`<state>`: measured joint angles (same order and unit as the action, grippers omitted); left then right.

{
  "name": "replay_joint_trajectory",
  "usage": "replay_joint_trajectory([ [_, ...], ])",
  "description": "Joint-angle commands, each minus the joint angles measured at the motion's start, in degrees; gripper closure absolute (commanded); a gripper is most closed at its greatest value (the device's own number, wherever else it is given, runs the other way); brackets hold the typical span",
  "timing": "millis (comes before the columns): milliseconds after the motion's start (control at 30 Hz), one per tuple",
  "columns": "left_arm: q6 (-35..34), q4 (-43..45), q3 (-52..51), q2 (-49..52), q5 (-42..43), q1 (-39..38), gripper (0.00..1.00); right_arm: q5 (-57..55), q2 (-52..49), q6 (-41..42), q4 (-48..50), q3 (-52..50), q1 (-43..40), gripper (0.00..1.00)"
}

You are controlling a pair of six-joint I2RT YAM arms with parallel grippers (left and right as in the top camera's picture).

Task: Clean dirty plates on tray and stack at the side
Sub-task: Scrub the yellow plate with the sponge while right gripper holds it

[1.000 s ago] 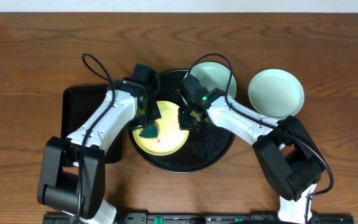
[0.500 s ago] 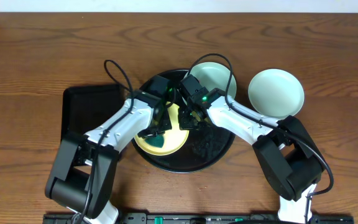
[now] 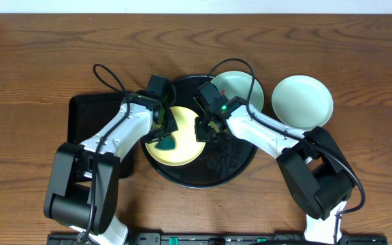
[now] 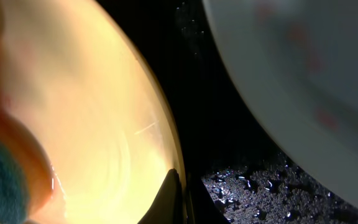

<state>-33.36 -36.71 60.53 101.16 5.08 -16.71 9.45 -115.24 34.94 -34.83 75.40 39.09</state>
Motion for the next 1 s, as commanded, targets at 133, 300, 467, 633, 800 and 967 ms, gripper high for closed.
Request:
replay_joint_trajectory([
  [133,10.91,-6.12,-0.63,1.51,12.15,-1.36,0.92,-0.15,-1.05,-0.72,-0.28,0.68,-0.48,0.99],
  [300,10.62,-3.43,-0.63,1.51,15.04,-3.5,0.93,-0.15,-1.05,-0.72,-0.31,0.68,-0.48,0.99],
  [467,5.49,2.12,-0.63,1.49,4.48,-2.75,0.93,-0.15,-1.05,-0.72,-0.37,0.68,-0.48,0.99],
  [633,1.03,2.47,-0.63,1.49,-6.23,-2.23,0.92,-0.15,-1.05,-0.72,-0.35,0.68,-0.48,0.99],
  [800,-4.04,-5.2,-0.63,1.49,-6.14,-2.38,0.93,-0.15,-1.05,-0.72,-0.35,0.68,-0.48,0.99],
  [967,2.19,-9.9,-0.63,1.49,4.81,-2.38,0.93,-0.15,-1.05,-0.72,-0.31,0.68,-0.48,0.99],
])
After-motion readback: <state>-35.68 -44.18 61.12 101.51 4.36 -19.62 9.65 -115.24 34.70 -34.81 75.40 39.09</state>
